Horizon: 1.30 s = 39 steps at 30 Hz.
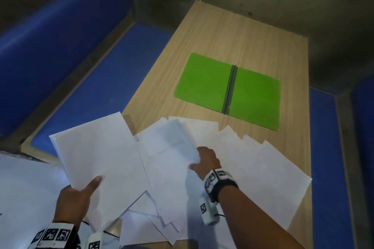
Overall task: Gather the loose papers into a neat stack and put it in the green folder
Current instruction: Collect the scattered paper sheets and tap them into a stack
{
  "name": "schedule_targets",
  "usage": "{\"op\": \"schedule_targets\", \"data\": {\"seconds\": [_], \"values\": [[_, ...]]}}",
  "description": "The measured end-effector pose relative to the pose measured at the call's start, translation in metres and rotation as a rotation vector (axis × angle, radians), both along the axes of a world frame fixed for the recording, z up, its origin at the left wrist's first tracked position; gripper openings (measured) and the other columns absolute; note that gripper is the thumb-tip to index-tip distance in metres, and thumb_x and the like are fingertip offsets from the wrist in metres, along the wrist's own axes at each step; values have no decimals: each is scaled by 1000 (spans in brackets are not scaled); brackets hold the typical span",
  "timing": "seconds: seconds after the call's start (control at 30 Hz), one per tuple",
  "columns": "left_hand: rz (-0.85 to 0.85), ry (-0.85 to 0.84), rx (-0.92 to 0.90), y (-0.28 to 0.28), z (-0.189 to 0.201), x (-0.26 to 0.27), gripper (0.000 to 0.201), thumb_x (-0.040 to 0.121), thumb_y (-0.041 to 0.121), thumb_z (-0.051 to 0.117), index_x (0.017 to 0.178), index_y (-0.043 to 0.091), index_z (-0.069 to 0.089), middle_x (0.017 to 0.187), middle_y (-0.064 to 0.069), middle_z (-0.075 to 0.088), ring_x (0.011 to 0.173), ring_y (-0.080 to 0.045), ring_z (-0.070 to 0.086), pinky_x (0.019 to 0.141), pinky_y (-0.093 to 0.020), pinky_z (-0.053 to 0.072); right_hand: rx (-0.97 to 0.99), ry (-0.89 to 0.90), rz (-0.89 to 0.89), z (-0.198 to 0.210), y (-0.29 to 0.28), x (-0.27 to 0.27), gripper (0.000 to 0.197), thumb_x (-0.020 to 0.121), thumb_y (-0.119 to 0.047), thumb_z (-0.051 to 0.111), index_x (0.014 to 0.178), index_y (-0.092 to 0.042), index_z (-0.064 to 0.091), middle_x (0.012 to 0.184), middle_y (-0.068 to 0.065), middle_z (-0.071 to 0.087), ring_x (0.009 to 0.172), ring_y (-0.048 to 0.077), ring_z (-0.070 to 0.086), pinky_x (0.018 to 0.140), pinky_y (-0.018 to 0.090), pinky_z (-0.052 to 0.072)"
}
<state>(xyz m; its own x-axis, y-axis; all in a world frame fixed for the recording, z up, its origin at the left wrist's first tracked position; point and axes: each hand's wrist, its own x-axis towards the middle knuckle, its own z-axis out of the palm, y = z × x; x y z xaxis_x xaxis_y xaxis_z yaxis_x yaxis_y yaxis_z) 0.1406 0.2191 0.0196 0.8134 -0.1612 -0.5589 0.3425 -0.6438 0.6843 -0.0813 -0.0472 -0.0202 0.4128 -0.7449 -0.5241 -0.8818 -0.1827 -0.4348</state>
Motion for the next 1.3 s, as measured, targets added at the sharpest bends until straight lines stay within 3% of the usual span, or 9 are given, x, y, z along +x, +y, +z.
{"op": "schedule_targets", "data": {"seconds": [0.17,0.3,0.43,0.57,0.7,0.77,0.93,1.13,1.3], "values": [[-23,8,20,-1,1,0,40,78,32,79,95,-2,64,92,-21,67,83,-36,60,75,-42,47,73,229,94,-5,-2,29,76,71,-38,77,131,-21,33,124,4,55,114,30,56,100,45,38],[-24,32,23,-4,5,2,42,78,32,80,98,-2,64,95,-21,67,85,-35,60,77,-42,47,116,234,102,-6,-7,31,68,72,-35,78,128,-19,44,125,3,57,119,29,55,104,43,36],[19,13,-18,-2,10,16,55,75,32,81,115,-2,66,112,-21,69,98,-30,62,92,-42,45,237,50,-104,7,-14,11,66,69,-35,83,122,-3,57,121,11,62,110,30,60,89,34,51],[136,39,-38,-4,26,21,65,79,39,77,112,-15,60,108,-38,62,102,-45,62,78,-46,43,253,-267,-441,28,-20,-48,42,68,-13,84,106,-3,67,100,12,71,94,30,68,78,36,55],[112,80,18,45,-74,54,87,58,69,78,108,-1,65,112,-29,66,102,-43,62,87,-56,45,173,-284,-771,29,-17,-126,43,68,-4,83,107,3,65,101,19,70,92,32,66,80,37,51],[90,77,21,37,-64,55,89,61,68,77,111,-4,65,116,-35,63,107,-47,60,87,-56,45,118,-177,-808,20,-11,-157,50,66,-6,84,111,6,63,106,20,69,96,33,65,85,38,51],[-89,8,-35,-12,8,3,69,72,50,77,118,0,65,118,-29,66,108,-41,63,95,-50,46,27,33,-585,9,-3,-191,43,69,-10,81,107,-1,66,106,15,69,92,28,64,79,31,51],[-204,-41,19,-21,2,-13,57,73,43,81,109,0,69,103,-20,72,97,-35,65,89,-47,50,-74,314,-202,-1,-27,-193,72,66,-38,79,131,-22,53,152,-2,32,133,22,40,106,40,37],[-252,-75,84,-25,6,-21,54,72,41,82,98,-5,69,89,-23,71,80,-37,64,67,-42,48,-142,501,-23,5,-37,-178,24,72,-33,64,95,-29,61,103,-4,54,109,21,52,81,34,37]]}}
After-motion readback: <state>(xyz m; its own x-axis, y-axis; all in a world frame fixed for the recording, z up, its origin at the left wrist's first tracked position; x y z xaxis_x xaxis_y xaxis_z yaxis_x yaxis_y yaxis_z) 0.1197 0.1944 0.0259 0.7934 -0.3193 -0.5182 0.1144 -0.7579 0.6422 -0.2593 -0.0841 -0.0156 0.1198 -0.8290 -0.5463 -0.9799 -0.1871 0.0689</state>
